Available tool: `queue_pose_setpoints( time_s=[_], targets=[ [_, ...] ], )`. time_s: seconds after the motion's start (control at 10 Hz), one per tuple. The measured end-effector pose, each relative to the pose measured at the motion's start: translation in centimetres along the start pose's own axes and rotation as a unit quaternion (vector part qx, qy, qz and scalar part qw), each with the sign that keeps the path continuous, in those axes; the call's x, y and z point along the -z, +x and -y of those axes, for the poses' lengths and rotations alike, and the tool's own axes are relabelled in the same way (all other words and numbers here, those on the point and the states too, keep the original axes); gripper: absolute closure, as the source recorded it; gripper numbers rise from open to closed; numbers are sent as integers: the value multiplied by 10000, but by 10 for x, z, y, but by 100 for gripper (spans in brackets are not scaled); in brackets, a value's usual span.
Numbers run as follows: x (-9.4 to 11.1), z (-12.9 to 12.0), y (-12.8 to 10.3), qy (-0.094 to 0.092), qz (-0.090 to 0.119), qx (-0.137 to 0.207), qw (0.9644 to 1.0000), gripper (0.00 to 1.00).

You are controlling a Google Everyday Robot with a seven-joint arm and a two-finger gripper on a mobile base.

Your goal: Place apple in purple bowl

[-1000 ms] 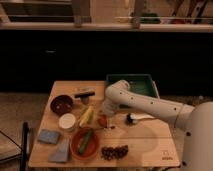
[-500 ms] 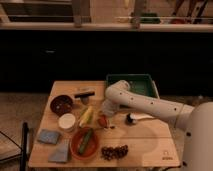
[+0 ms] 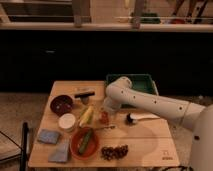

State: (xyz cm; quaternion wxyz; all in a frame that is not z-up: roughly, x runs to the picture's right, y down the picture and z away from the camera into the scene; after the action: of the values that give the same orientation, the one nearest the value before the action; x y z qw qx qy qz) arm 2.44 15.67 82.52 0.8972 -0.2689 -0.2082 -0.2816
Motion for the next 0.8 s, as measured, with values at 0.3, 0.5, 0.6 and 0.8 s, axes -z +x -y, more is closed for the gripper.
queue_pose_setpoints(
  time_s=[0.3, 0.5, 0.6, 0.8],
  targets=[
    [31, 5, 7, 108, -308, 19, 9995, 100],
    [47, 9, 8, 181, -460, 50, 9988, 100],
    [55, 10, 10, 241, -541, 51, 9982, 100],
    [69, 13, 12, 344, -669, 43, 9972, 100]
  ],
)
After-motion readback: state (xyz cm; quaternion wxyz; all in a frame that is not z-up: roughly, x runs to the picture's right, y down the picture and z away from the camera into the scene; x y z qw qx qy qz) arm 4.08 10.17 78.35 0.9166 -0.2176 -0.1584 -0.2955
